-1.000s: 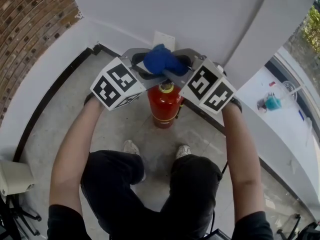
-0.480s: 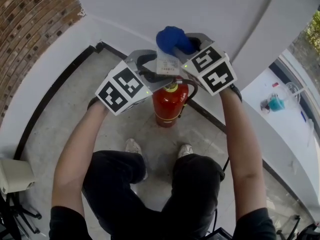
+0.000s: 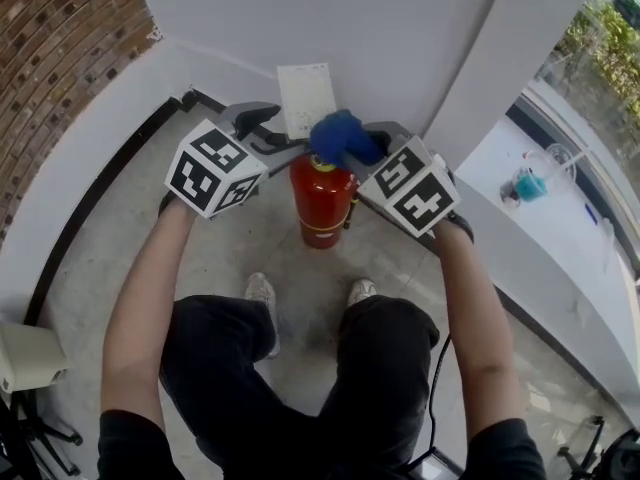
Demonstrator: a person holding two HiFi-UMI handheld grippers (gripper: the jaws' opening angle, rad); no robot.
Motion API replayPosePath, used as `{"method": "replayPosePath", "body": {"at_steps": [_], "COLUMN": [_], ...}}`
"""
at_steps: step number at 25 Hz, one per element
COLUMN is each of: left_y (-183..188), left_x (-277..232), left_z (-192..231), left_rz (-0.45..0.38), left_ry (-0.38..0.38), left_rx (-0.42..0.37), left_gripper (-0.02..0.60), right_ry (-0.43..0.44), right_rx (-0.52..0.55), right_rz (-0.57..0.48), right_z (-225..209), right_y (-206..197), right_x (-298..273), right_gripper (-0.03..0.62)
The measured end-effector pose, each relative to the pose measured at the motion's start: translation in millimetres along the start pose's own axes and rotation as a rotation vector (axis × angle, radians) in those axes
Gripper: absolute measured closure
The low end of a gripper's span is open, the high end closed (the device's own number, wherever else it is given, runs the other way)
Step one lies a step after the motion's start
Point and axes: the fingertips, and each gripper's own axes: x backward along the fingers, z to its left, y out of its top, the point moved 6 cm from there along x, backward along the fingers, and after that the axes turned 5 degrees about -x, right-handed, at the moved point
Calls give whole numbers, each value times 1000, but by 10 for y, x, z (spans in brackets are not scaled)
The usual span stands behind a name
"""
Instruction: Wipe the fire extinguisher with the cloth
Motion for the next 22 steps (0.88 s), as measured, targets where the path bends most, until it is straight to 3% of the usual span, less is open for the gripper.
{"method": "replayPosePath", "body": {"at_steps": [7, 10, 16, 19, 22], "left_y": [-147, -129, -15, 74, 90], "left_x": [115, 181, 321, 297, 143], "left_z": [-277, -307, -526, -592, -605], "left_rz": [80, 75, 49, 32, 65], "left_ry": [28, 53, 75, 71, 56], "left_rx": [-99, -108, -317, -370, -402], "left_gripper": [279, 295, 293, 311, 322], "right_ry": [-13, -55, -125, -132, -125], "right_rx": [60, 9, -129, -109, -34], "right_rz": [21, 35, 20, 20, 22], "right_z": [290, 269, 167, 198, 301], "right_y": [153, 48, -255, -244, -208], "right_x": [-85, -76, -41, -41, -63], "right_gripper": [517, 517, 517, 517, 517]}}
